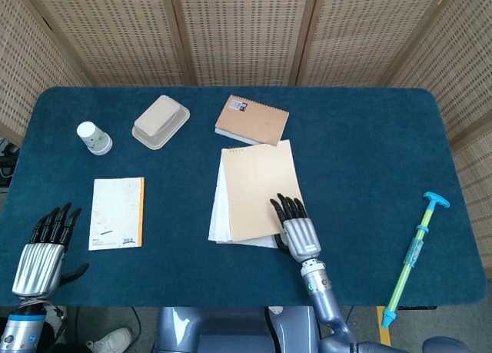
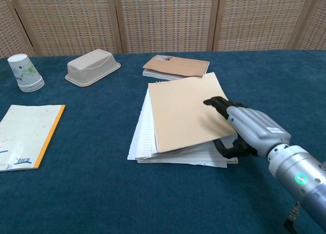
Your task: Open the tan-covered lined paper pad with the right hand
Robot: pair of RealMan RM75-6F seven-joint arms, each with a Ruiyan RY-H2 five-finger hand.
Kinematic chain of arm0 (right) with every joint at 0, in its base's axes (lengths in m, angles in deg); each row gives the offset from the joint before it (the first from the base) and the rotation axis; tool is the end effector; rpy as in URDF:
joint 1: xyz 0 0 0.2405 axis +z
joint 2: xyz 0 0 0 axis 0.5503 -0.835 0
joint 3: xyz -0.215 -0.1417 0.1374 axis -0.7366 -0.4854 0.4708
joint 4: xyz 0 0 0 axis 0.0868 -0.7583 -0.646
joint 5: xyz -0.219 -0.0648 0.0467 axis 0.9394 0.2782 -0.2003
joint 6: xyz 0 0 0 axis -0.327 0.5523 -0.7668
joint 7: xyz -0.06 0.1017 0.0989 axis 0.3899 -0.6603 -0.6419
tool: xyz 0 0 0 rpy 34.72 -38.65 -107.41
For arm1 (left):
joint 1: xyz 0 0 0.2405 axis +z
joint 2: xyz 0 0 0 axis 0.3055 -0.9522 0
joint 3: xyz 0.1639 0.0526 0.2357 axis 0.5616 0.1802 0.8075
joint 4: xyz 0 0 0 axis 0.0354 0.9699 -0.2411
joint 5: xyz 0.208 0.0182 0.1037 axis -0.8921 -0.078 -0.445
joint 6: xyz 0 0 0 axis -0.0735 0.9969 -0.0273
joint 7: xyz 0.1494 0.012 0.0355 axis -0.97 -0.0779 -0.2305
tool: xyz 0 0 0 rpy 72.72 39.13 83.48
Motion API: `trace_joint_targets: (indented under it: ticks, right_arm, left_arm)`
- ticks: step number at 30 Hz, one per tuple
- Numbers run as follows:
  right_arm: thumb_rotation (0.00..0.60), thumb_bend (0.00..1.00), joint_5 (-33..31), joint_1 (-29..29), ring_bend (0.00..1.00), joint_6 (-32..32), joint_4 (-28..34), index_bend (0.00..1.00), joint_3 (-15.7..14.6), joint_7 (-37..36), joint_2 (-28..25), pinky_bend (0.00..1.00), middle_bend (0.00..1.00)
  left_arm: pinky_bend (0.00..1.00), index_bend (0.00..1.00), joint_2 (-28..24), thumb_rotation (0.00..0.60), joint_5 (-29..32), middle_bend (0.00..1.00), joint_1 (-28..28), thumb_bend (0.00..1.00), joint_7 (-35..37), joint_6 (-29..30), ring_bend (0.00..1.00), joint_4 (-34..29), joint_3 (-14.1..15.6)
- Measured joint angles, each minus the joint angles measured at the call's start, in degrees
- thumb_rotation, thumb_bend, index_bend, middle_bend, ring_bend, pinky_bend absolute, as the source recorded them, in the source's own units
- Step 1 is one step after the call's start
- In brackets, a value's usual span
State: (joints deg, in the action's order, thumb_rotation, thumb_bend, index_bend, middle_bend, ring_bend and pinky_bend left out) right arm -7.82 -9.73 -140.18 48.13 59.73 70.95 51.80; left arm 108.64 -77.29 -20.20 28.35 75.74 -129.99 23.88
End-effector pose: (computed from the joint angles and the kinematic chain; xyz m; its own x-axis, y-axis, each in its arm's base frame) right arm -0.1822 -0.2932 -0.1340 0.1910 -0.1580 0.9688 -0.9651 -0.2103 0.1560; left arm -0.2952 0.1675 0.0938 0.4905 -0.0140 0.8713 0.8693 -0.0623 -0.4903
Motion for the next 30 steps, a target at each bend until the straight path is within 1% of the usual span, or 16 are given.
trace_joint_targets:
  ticks: [2, 4, 6, 9, 15, 20, 22, 24, 26, 27, 29, 30]
  right_arm:
    - [0.6, 0.67, -0.2, 0.7, 0.0, -0.4, -0.1, 0.06, 0.6, 0.2, 0.4, 0.0, 0.0]
    - [0.6, 0.64, -0.5, 0.9, 0.0, -0.4, -0.1, 0.06, 0.8, 0.5, 0.5, 0.0, 0.0]
    - [0.6, 0.58, -1.1, 1.3, 0.0, -0.1, -0.1, 0.06, 1.1, 0.8, 0.5, 0.0, 0.0]
    - [0.6, 0.53, -2.3, 1.8, 0.0, 0.5, 0.0, 0.06, 1.5, 1.6, 0.4, 0.0, 0.0]
    - [0.6, 0.52, -3.5, 3.5, 0.0, 1.5, 0.2, 0.06, 2.8, 2.8, 0.0, 0.0, 0.0]
    - [0.6, 0.55, -5.5, 6.1, 0.0, 3.7, 1.2, 0.08, 5.3, 4.8, -1.0, 0.0, 0.0]
    - [0.6, 0.59, -6.8, 7.0, 0.0, 4.3, 1.6, 0.1, 6.1, 6.2, -1.3, 0.05, 0.0]
    - [0.6, 0.65, -7.6, 8.3, 0.0, 4.5, 1.9, 0.12, 7.1, 7.0, -1.4, 0.13, 0.0]
    - [0.6, 0.7, -8.0, 9.0, 0.0, 4.5, 1.9, 0.15, 7.5, 7.1, -1.4, 0.19, 0.01]
    - [0.6, 0.73, -8.3, 9.1, 0.02, 4.6, 1.9, 0.18, 7.6, 7.1, -1.4, 0.24, 0.05]
    - [0.6, 0.76, -9.2, 9.4, 0.12, 4.5, 2.1, 0.27, 7.7, 7.2, -1.6, 0.34, 0.17]
    - [0.6, 0.78, -9.4, 9.4, 0.21, 4.4, 2.1, 0.34, 7.6, 7.0, -1.7, 0.4, 0.26]
  left_arm:
    - [0.09, 0.0, 0.0, 0.6, 0.0, 0.0, 0.0, 0.1, 0.0, -0.1, 0.0, 0.1, 0.0]
    - [0.09, 0.0, 0.0, 0.6, 0.0, 0.0, 0.0, 0.1, 0.1, -0.1, 0.0, 0.1, 0.0]
    - [0.09, 0.0, 0.0, 0.6, 0.0, 0.0, 0.0, 0.1, 0.1, 0.0, 0.0, 0.0, 0.0]
    - [0.09, 0.0, 0.0, 0.6, -0.2, 0.0, 0.0, 0.09, 0.3, 0.1, 0.0, 0.0, 0.1]
    - [0.09, 0.0, -0.1, 0.6, -0.2, 0.0, 0.0, 0.1, 0.3, -0.1, 0.0, 0.0, 0.2]
    - [0.09, 0.0, -0.1, 0.6, -0.2, 0.0, 0.0, 0.09, 0.4, -0.3, 0.0, -0.1, 0.2]
    - [0.09, 0.0, -0.1, 0.6, -0.2, 0.0, -0.1, 0.1, 0.4, -0.5, 0.0, -0.1, 0.3]
    - [0.09, 0.0, -0.1, 0.6, -0.2, 0.0, -0.1, 0.1, 0.5, -0.5, 0.0, -0.1, 0.3]
    - [0.09, 0.0, -0.2, 0.6, -0.1, 0.0, -0.1, 0.09, 0.7, -0.5, 0.0, -0.1, 0.3]
    - [0.09, 0.0, -0.2, 0.6, -0.1, 0.0, -0.1, 0.09, 0.9, -0.6, 0.0, -0.1, 0.2]
    - [0.09, 0.0, -0.3, 0.6, 0.0, 0.0, -0.1, 0.1, 1.1, -0.6, 0.0, -0.1, 0.2]
    - [0.09, 0.0, -0.4, 0.6, 0.1, 0.0, -0.1, 0.1, 1.2, -0.6, 0.0, -0.1, 0.2]
